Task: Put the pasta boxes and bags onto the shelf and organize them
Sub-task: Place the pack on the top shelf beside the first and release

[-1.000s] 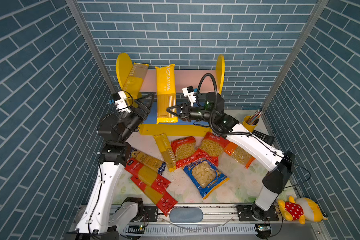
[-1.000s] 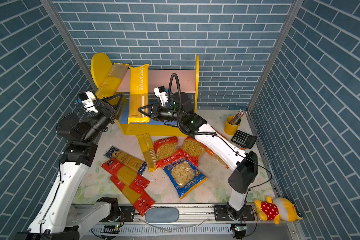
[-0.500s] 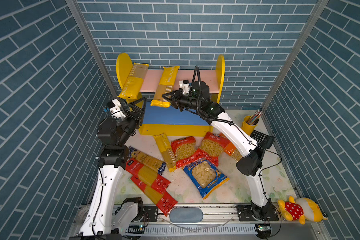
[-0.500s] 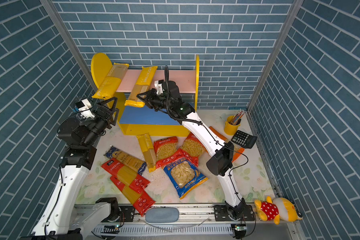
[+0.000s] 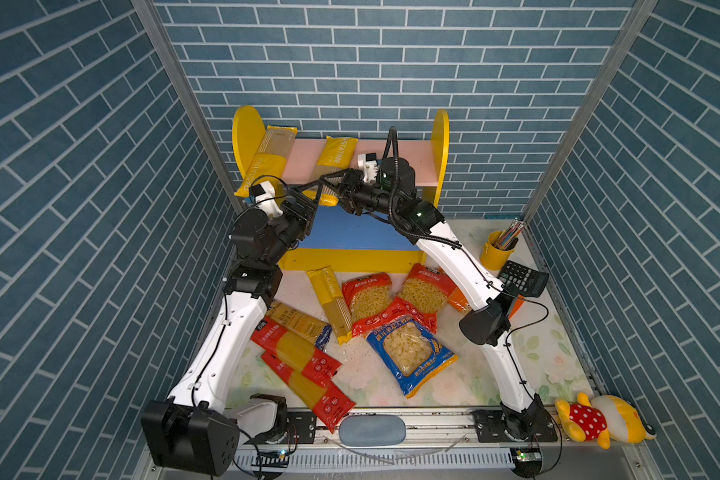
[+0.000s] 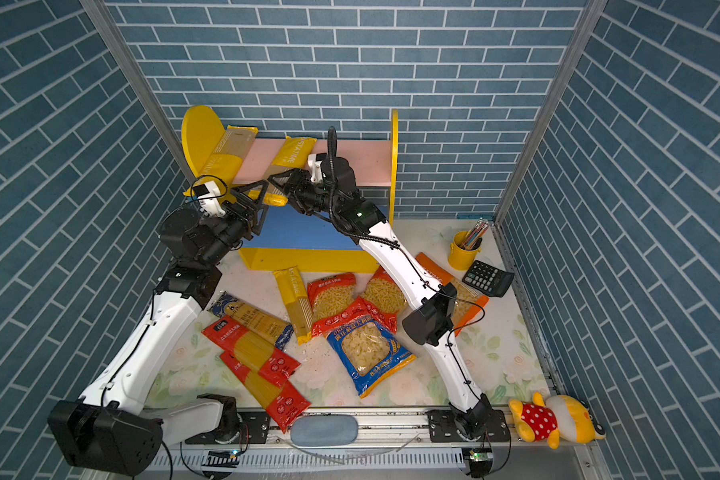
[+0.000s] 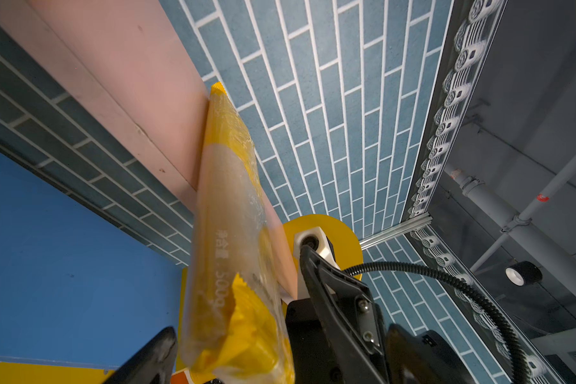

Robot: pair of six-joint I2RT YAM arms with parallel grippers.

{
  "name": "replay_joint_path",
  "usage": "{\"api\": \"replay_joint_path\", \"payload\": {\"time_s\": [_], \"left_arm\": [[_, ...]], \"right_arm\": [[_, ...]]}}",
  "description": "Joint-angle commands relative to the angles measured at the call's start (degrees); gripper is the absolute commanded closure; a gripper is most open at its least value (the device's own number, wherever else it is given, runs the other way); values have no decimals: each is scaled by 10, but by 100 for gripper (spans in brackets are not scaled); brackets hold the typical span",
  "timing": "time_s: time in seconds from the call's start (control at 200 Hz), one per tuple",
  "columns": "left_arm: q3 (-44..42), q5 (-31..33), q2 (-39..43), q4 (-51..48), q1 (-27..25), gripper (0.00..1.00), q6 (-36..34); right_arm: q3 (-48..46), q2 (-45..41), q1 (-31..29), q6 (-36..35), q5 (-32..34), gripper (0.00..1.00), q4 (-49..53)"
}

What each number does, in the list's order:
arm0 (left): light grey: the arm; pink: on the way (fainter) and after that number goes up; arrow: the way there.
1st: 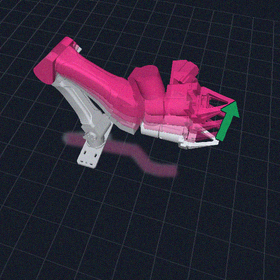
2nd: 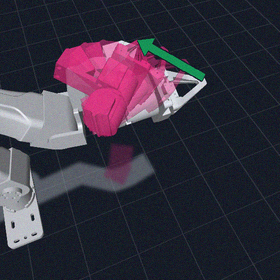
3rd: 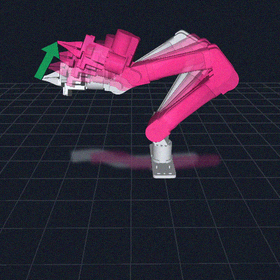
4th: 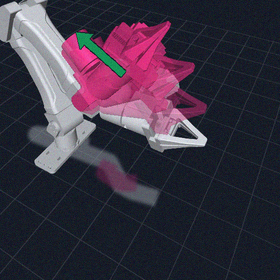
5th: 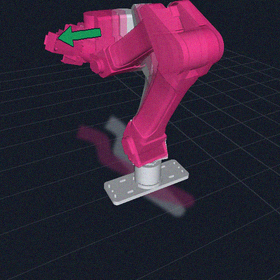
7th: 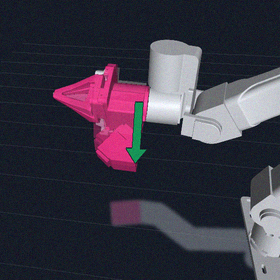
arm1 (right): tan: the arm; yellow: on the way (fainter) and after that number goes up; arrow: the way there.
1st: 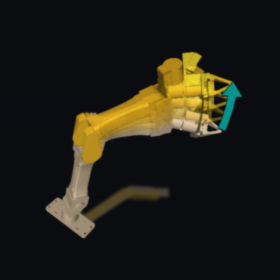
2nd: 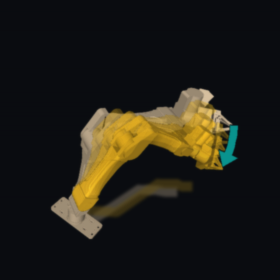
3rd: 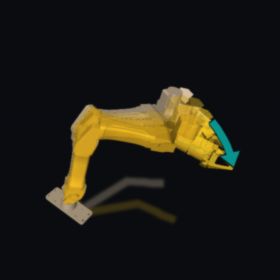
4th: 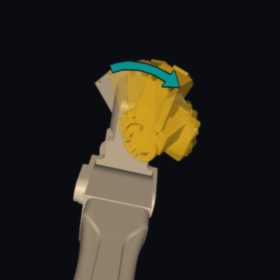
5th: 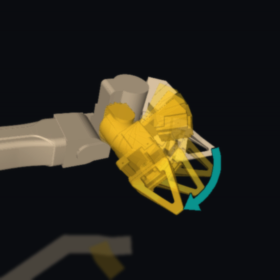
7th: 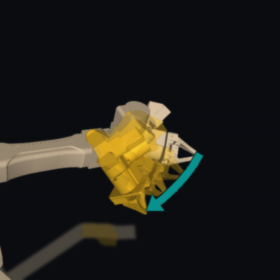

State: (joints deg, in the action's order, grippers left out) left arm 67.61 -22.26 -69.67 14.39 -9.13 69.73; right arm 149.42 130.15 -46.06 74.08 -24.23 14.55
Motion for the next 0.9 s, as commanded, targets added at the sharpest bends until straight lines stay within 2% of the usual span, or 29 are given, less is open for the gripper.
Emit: {"api": "replay_joint_path", "payload": {"time_s": [0.0,0.085,0.205,0.365,0.43,0.565,0.74,0.895], "left_arm": [[25,9,-8,31,-4,6,-10],[31,16,-21,32,-11,13,-10],[34,19,-39,48,-16,30,10],[34,37,-37,47,-28,49,11],[32,55,-33,35,-30,62,7],[37,87,-23,16,-29,82,8],[68,143,-10,-54,-18,94,-19],[111,144,-18,-96,15,99,-18]], "right_arm": [[-55,-81,3,-38,-19,40,-47],[-138,-129,4,-51,-16,38,-72],[-261,-202,6,-64,-5,36,-120],[-368,-270,10,-87,11,35,-145],[-411,-295,10,-95,17,35,-152],[-503,-336,11,-99,21,36,-187],[-619,-376,9,-103,17,37,-231],[-702,-407,11,-98,30,38,-246]]}}
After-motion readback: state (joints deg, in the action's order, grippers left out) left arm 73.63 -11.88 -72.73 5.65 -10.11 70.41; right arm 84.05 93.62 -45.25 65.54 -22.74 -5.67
